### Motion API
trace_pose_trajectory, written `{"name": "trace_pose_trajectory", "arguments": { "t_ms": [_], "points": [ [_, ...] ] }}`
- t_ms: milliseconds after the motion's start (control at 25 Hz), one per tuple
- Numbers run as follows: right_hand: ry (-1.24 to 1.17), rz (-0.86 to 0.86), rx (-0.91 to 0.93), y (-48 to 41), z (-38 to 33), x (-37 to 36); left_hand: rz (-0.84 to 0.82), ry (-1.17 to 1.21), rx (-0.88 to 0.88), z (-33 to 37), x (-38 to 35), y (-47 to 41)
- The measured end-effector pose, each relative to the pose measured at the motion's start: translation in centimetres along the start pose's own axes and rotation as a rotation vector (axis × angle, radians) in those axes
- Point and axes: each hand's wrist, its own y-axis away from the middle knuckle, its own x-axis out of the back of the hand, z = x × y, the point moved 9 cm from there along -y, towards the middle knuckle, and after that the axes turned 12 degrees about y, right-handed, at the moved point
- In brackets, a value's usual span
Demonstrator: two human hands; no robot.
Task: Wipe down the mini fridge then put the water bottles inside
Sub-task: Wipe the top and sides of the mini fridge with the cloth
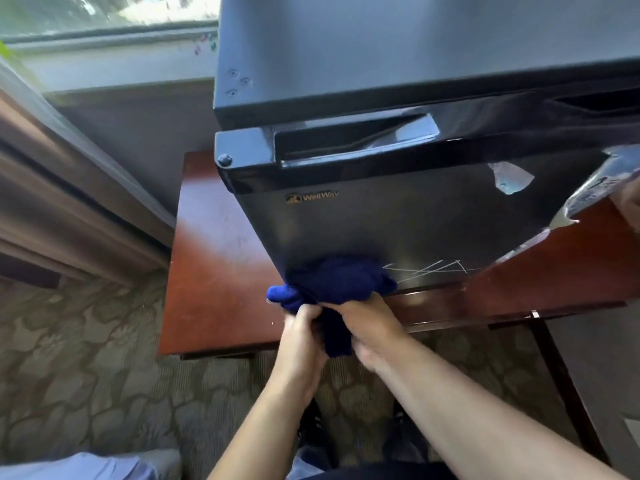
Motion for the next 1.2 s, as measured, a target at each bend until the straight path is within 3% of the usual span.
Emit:
{"name": "trace_pose_trajectory", "arguments": {
  "t_ms": [120, 240, 320, 520, 720, 1000, 1200],
  "points": [
    [0.119, -0.159, -0.016, -0.7, 1.3, 1.1, -0.080, 0.205, 0.140, -1.5, -0.7, -0.1],
    [0.126, -0.331, -0.045, -0.3, 1.8, 3.2, -0.186, 0.172, 0.159, -1.2, -1.4, 0.7],
    [-0.013, -0.360, -0.056, 0.2, 1.3, 4.6, -0.132, 0.115, 0.121, -0.8, -1.8, 0.7],
    [-0.040, -0.102, 0.125, 1.5, -1.8, 7.1, 0.013, -0.019, -0.081, 1.6, -3.0, 0.3],
    [-0.102, -0.037, 0.167, 2.1, -2.2, 6.1, 0.005, 0.049, -0.225, 3.0, -1.1, 0.7],
    [0.006, 0.138, -0.102, -5.4, 4.5, 3.2, 0.383, 0.010, -0.013, -3.9, 6.3, -5.2],
    [0.058, 0.137, -0.248, -8.9, 8.2, 3.3, 0.493, -0.015, 0.064, -6.6, 9.2, -7.7]
  ]
}}
